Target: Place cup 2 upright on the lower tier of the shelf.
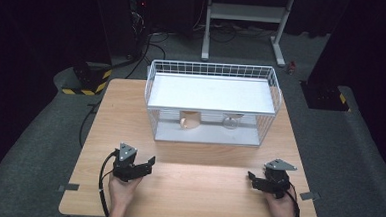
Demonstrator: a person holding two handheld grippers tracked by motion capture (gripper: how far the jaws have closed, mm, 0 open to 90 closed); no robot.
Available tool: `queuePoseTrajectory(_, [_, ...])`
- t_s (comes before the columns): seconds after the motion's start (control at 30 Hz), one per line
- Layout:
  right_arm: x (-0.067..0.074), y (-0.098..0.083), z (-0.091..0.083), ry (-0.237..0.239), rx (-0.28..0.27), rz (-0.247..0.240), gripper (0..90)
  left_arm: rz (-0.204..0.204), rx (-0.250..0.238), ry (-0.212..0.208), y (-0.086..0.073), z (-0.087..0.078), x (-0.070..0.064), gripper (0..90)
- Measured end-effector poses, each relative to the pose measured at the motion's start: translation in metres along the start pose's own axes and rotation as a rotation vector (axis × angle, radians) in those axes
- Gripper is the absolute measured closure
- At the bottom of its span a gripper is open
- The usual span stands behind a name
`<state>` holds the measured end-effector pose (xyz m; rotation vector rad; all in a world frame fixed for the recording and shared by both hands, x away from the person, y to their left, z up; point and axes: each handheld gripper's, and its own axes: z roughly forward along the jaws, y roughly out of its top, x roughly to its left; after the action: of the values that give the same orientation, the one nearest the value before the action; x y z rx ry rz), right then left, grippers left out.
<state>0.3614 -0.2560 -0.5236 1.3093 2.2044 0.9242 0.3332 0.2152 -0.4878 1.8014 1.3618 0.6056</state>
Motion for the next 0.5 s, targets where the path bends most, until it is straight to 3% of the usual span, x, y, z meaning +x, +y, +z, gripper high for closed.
queuePoseTrajectory(0.5, [0.0000,0.0000,0.0000,0.000,0.000,0.000,23.7,0.011,0.035,0.044,-0.0079,0.0077,0.0024,22.7])
